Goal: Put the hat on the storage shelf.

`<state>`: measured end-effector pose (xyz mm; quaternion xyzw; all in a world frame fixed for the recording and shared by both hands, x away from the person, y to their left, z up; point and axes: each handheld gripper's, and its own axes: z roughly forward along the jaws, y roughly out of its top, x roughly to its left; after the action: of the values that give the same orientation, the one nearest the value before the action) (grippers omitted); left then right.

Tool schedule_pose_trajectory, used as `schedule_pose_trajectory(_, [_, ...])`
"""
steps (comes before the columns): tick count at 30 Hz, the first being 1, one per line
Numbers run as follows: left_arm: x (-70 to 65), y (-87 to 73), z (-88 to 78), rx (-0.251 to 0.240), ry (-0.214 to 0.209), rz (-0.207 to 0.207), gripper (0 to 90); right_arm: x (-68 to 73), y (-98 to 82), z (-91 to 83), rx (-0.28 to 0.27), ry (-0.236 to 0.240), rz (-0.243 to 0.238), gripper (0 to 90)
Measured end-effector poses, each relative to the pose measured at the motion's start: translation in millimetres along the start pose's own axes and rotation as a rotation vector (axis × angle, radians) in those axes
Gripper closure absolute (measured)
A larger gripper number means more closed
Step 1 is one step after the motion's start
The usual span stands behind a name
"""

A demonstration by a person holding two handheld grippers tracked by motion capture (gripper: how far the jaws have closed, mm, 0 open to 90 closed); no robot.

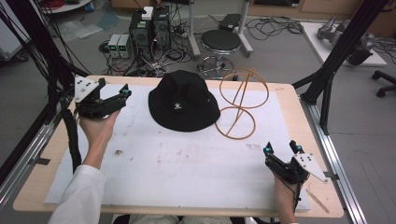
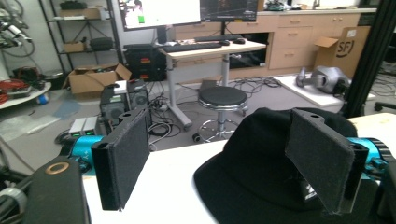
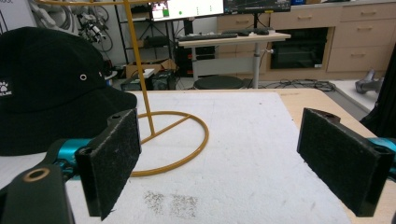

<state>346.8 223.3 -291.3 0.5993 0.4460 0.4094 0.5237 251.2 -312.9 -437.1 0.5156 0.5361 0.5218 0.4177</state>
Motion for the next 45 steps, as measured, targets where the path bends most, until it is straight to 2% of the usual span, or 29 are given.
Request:
schedule_pose_trajectory(6, [-19.0,6.9,21.8,0.008,-0.029,0.007,22.1,0.7,0.1,0.7,0.001,0.007,-0.008,12.8])
schedule_pose_trajectory(8, [-28.3,10.5,35.1,0.031,-0.040,0.029,22.1,1.3,0.2,0.8,0.001,0.009,-0.007,12.8])
schedule_pose_trajectory(14, [-36.4,16.7,52.6,0.072,-0.059,0.053,22.0,2.0,0.3,0.3,-0.002,0.003,-0.002,12.8])
schedule_pose_trajectory(17, [-40.9,17.3,64.3,0.098,-0.064,0.056,22.0,2.2,0.2,0.9,0.002,0.007,-0.002,12.8])
schedule_pose_trajectory(19, [-50.0,16.6,78.8,0.129,-0.088,0.060,22.1,2.4,0.4,0.6,0.000,0.009,-0.006,12.8])
schedule_pose_trajectory(20, [-50.0,16.6,78.8,0.129,-0.088,0.060,22.0,2.4,0.4,0.5,-0.001,0.011,-0.005,12.8])
schedule_pose_trajectory(22, [-61.7,12.9,93.3,0.170,-0.105,0.099,22.0,2.7,0.5,0.5,-0.002,0.009,-0.006,12.8])
schedule_pose_trajectory(23, [-61.7,12.9,93.3,0.170,-0.105,0.099,21.9,2.7,0.5,0.5,-0.002,0.009,-0.006,12.8])
schedule_pose_trajectory(27, [-77.0,2.2,115.6,0.216,-0.125,0.094,22.0,2.4,0.4,1.1,0.001,0.011,-0.007,12.8])
schedule_pose_trajectory(31, [-85.2,-4.8,128.2,0.242,-0.131,0.095,22.0,2.0,0.3,0.9,0.000,0.017,-0.007,12.8])
schedule_pose_trajectory(32, [-88.8,-10.6,136.8,0.261,-0.135,0.073,22.0,2.3,0.3,0.6,0.000,0.021,-0.007,12.8])
schedule_pose_trajectory(34, [-92.1,-16.2,143.7,0.277,-0.136,0.060,22.1,2.7,0.3,0.0,-0.001,0.024,-0.011,12.8])
schedule_pose_trajectory(40, [-104.3,-30.8,158.2,0.321,-0.144,0.067,22.1,2.2,0.2,-0.4,-0.003,0.031,-0.005,12.8])
schedule_pose_trajectory(42, [-109.1,-35.0,161.1,0.331,-0.144,0.085,22.1,1.7,-0.2,-0.4,0.000,0.031,-0.002,12.8])
schedule_pose_trajectory(43, [-112.4,-37.9,163.1,0.338,-0.139,0.108,22.1,1.1,-0.4,0.0,0.001,0.033,-0.004,12.8])
schedule_pose_trajectory(45, [-113.1,-39.4,164.5,0.342,-0.140,0.114,22.1,1.1,-0.4,-0.3,0.000,0.035,-0.005,12.8])
